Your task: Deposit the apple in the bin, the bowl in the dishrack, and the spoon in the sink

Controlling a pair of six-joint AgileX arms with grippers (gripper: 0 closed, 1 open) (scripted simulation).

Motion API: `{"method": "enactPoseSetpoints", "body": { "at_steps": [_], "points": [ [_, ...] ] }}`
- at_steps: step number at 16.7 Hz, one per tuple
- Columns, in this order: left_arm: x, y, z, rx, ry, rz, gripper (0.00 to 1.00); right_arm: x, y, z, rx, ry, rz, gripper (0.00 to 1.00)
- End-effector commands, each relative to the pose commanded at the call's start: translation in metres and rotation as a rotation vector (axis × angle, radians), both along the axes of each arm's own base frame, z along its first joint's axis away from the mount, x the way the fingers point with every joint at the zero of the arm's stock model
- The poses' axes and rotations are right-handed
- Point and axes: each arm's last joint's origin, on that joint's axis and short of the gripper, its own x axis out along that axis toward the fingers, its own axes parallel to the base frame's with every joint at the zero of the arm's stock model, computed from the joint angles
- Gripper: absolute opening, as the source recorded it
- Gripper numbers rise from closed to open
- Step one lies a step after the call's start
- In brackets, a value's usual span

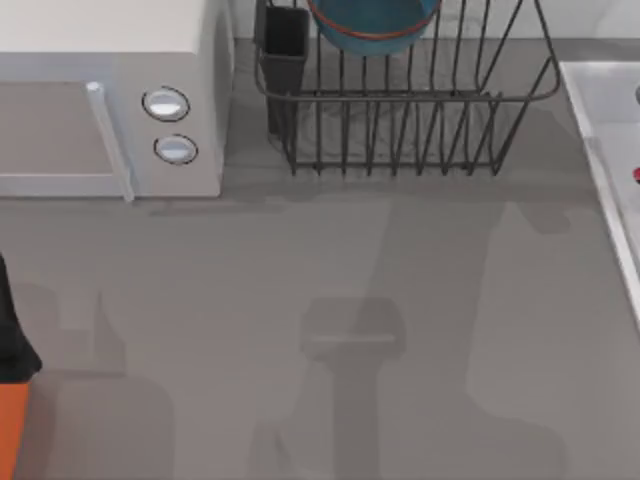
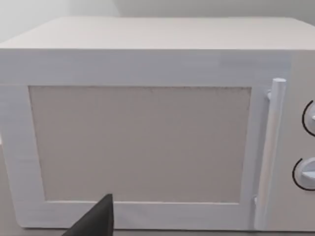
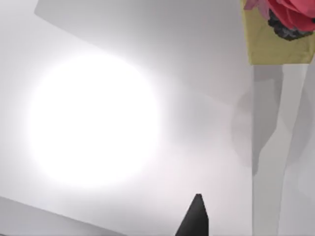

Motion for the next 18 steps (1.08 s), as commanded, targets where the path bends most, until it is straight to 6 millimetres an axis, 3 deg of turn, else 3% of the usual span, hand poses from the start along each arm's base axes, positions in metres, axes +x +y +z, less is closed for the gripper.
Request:
{"method": "enactPoseSetpoints", "body": {
  "at_steps": [3,16,18],
  "points": [
    [0.0,0.0,0.0,0.0,0.0,0.0,1.0,0.0,0.0,0.0,0.0,0.0,0.0,0.0],
    [0.0,0.0,0.0,0.0,0.0,0.0,1.0,0.0,0.0,0.0,0.0,0.0,0.0,0.98],
    [0.0,0.0,0.0,0.0,0.0,0.0,1.0,0.0,0.0,0.0,0.0,0.0,0.0,1.0]
  ]
}}
